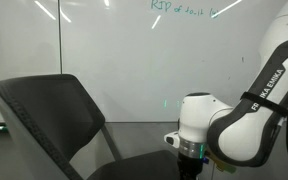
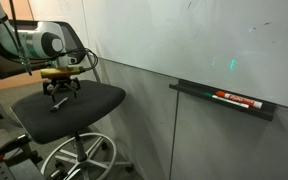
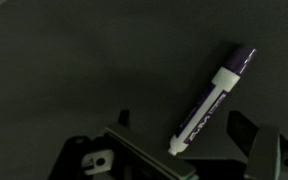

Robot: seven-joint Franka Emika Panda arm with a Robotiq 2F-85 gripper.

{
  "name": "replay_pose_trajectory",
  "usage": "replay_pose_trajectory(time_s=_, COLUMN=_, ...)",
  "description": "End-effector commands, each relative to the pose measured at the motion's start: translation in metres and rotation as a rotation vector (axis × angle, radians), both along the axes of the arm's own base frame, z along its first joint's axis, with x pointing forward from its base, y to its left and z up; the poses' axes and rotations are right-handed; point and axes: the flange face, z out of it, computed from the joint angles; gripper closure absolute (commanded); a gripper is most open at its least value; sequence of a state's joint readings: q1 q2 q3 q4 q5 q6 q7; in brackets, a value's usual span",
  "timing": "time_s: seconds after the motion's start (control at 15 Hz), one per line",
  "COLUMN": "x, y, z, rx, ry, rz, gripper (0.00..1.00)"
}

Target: Use the marker on the chair to draw a smiley face on the whiteboard

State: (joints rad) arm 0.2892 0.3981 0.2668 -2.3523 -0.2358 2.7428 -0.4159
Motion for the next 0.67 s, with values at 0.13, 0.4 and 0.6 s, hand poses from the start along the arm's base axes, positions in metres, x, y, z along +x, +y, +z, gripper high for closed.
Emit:
replay_pose_trajectory(time_s=0.13, x=0.008, y=-0.003, z=0.006, rx=-0.034, ry=-0.149, rz=-0.163, gripper=0.00)
replay_pose_trajectory(time_s=0.4, x=-0.001, y=-0.003, z=0.005, rx=-0.140, ry=-0.160, rz=-0.267, gripper=0.00)
replay_pose_trajectory(time_s=0.6, x=-0.015, y=0.010, z=0.009, rx=-0.210, ry=-0.137, rz=-0.298, gripper=0.00)
